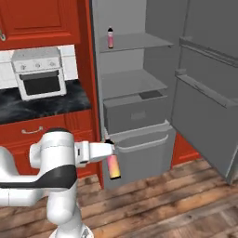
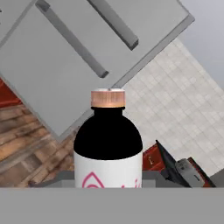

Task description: Open the fridge, grab two sodas, and place both sodas inside the bowl with ice on the dining counter.

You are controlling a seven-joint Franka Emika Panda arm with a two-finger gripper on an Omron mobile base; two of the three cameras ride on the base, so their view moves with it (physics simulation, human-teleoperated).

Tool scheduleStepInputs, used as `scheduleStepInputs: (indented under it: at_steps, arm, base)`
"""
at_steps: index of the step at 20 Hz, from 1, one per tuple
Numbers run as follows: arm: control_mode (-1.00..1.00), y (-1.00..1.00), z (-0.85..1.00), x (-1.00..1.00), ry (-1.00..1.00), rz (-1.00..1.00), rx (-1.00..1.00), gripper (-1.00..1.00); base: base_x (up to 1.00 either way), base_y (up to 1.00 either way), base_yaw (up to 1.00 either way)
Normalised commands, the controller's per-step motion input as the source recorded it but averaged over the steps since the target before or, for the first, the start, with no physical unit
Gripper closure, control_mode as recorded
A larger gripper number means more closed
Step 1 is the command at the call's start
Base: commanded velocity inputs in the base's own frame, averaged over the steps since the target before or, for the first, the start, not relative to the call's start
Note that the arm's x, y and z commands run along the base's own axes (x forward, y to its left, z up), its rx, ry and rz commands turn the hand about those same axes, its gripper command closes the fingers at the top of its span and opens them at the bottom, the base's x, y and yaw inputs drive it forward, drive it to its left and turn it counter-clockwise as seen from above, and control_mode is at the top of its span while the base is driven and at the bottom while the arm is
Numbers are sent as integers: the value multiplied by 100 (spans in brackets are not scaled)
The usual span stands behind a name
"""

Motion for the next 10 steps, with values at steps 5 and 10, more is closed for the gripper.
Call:
scheduleStepInputs:
  at_steps: [5, 10]
  arm:
    - [100, 0, 0, 0, 0, 0, 0, 100]
    - [100, 0, 0, 0, 0, 0, 0, 100]
  base:
    - [-46, 4, -62]
    - [-17, -8, -55]
